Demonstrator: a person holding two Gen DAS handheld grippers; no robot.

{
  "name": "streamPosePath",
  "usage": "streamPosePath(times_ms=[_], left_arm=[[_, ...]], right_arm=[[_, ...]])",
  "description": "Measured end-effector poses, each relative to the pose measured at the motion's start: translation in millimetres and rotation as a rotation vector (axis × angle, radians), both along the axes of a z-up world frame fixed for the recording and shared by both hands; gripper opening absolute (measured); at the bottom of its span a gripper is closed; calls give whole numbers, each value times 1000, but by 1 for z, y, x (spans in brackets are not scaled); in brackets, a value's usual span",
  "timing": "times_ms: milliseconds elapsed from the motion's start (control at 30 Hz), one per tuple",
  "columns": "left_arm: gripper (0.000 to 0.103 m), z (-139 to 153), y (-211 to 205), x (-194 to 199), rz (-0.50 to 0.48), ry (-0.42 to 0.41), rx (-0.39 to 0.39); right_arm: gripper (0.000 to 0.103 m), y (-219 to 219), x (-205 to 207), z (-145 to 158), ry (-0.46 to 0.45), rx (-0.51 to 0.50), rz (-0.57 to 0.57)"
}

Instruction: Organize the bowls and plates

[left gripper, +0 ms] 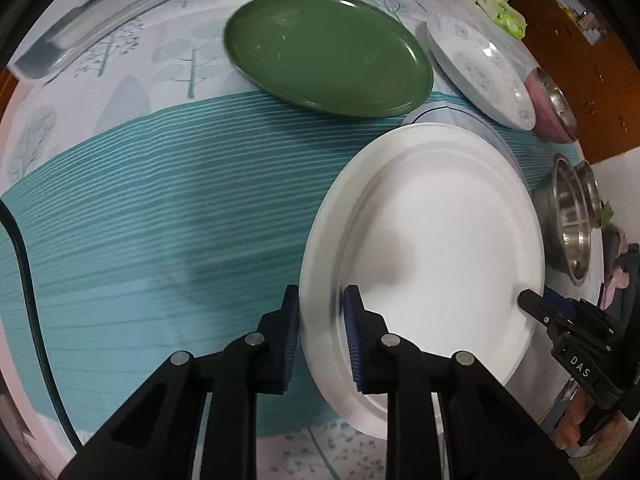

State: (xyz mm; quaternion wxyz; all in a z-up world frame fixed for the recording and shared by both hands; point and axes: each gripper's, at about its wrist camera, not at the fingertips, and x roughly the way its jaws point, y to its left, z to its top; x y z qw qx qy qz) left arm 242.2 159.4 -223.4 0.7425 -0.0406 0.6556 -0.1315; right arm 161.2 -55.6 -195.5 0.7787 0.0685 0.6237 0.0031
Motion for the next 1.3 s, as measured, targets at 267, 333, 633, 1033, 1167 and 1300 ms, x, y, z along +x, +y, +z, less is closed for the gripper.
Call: streamPosePath(times_ms=[267,333,633,1033,1167,1300], left_arm=[[20,39,18,-56,61,-38,-19],[20,50,18,-73,77,-53,-26],[20,67,38,-154,156,-65,-22],[20,33,42,-223,288,8,-21],[20,18,44,-235,304,29,-3],[20,8,48,-236,321,48,6]], right_arm=[[25,6,-22,30,-31,8,71],[25,6,-31,38,-41,9,97],[25,6,-65,56,-54,18,197],[25,18,-99,38,1,-22,328],[25,23,-107,24,29,-30,362],[25,26,-110,14,44,-23,364]])
